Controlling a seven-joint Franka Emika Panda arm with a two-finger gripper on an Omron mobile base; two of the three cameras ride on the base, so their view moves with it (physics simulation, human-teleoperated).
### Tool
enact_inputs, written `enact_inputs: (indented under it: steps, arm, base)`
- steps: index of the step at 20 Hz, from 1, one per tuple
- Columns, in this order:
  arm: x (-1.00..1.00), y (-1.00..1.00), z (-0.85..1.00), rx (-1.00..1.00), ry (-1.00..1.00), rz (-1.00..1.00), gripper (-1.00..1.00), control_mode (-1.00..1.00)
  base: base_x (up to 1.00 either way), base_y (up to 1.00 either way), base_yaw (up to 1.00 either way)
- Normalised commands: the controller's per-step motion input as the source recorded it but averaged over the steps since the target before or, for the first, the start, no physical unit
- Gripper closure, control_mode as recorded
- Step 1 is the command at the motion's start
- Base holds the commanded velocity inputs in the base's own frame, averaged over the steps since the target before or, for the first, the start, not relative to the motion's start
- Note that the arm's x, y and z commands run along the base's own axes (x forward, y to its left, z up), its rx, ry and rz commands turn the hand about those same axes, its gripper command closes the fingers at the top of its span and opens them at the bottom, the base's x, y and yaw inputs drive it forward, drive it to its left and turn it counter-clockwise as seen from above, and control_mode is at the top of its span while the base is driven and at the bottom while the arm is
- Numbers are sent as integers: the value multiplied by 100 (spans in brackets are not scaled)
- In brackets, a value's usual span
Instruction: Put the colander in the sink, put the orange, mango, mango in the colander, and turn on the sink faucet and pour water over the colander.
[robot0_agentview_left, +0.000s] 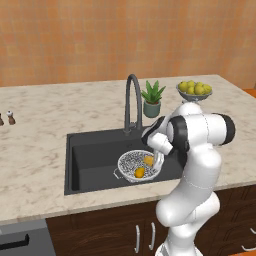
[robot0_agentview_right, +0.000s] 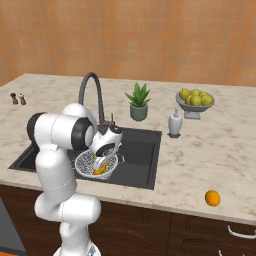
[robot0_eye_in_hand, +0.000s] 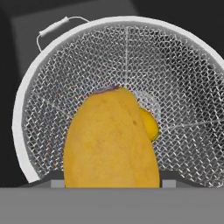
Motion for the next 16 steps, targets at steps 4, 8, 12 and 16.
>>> enact_inputs:
  steps: [4, 8, 12, 16]
  arm:
    - [25, 6, -24, 0, 0, 0, 100, -100]
    - [22, 4, -25, 0, 0, 0, 100, -100]
    - [20, 0, -28, 0, 1, 0, 100, -100]
    - [20, 0, -26, 0, 0, 0, 100, -100]
  base:
    - [0, 0, 0]
    - [0, 0, 0]
    - [0, 0, 0]
    - [0, 0, 0]
